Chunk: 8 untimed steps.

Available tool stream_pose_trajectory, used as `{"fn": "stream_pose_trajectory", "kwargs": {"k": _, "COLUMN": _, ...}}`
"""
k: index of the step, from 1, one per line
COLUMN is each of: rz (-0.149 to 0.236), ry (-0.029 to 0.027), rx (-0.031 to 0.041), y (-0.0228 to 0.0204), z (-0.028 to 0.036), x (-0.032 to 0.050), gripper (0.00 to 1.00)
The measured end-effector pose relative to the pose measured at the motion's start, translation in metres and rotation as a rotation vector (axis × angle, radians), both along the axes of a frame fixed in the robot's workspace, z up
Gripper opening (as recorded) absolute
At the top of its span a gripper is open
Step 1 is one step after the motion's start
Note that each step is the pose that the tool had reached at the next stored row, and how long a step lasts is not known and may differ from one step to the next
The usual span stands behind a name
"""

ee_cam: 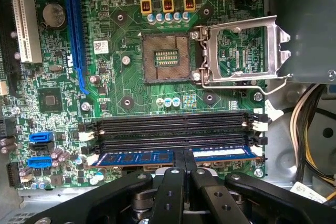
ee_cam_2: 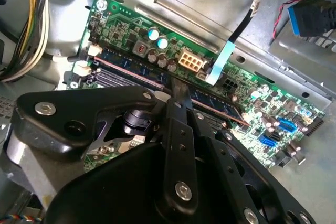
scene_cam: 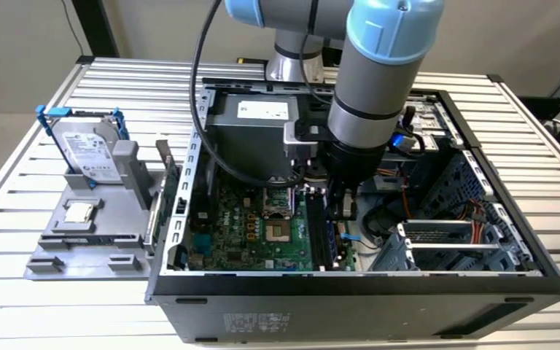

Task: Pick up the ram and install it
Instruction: 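Press down the ram until it locks into place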

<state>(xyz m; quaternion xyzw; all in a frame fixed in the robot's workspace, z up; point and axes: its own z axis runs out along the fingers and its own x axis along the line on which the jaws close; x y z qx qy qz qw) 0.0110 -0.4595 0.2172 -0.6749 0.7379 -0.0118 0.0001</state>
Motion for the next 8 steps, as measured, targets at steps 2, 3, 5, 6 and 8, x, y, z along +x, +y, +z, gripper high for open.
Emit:
{"fn": "stream_pose_trajectory", "kwargs": {"k": 2, "rz": 0.0, "ry": -0.0006, "rx": 0.0021, "y": 0.0, "z": 0.0014, "x": -0.0001, "gripper": 0.0}}
{"fn": "stream_pose_trajectory", "kwargs": {"k": 3, "rz": 0.0, "ry": -0.0008, "rx": 0.0031, "y": 0.0001, "z": 0.0032, "x": 0.0, "gripper": 0.0}}
{"fn": "stream_pose_trajectory", "kwargs": {"k": 5, "rz": 0.0, "ry": -0.0012, "rx": 0.0048, "y": 0.0003, "z": 0.0085, "x": 0.0, "gripper": 0.0}}
{"fn": "stream_pose_trajectory", "kwargs": {"k": 6, "rz": 0.0, "ry": -0.0007, "rx": 0.0028, "y": 0.0, "z": 0.0124, "x": 0.0, "gripper": 0.0}}
{"fn": "stream_pose_trajectory", "kwargs": {"k": 8, "rz": 0.0, "ry": 0.0001, "rx": 0.0024, "y": 0.0, "z": 0.0184, "x": -0.0001, "gripper": 0.0}}
